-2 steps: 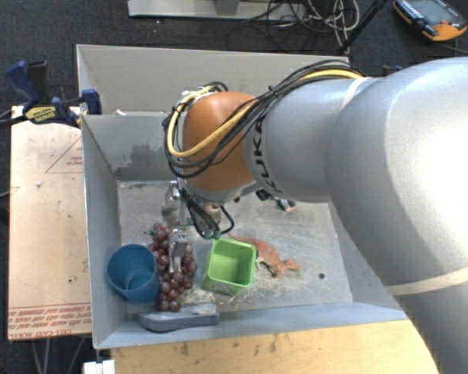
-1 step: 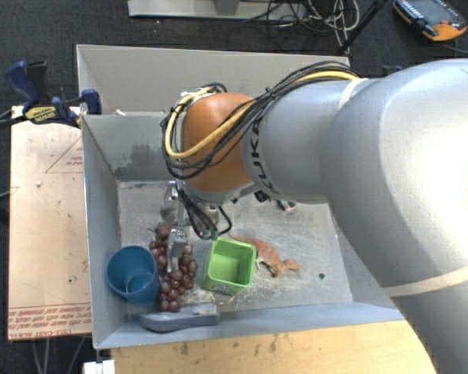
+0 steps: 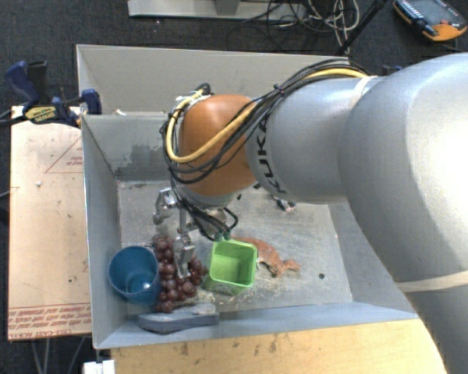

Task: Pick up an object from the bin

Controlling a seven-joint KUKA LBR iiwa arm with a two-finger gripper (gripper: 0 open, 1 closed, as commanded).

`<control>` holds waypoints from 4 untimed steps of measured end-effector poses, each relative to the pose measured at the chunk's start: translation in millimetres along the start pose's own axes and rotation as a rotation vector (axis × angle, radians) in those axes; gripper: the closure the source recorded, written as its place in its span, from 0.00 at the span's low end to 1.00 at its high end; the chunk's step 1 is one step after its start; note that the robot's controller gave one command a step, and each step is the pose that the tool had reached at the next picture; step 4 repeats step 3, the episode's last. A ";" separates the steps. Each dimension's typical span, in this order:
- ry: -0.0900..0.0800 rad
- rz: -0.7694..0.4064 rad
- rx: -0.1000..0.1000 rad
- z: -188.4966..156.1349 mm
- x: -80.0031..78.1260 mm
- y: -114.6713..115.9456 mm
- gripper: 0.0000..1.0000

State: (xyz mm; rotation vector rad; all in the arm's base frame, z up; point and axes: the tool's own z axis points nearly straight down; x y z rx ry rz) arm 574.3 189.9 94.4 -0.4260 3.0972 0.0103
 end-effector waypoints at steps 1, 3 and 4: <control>0.003 -0.042 -0.001 5.2 2.4 -2.8 0.00; -0.020 -0.373 0.002 12.9 37.9 27.8 1.00; -0.020 -0.373 0.002 12.9 37.9 27.8 1.00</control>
Offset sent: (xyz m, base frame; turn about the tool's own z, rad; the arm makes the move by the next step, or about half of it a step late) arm -0.0626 0.0166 -0.0244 -0.4443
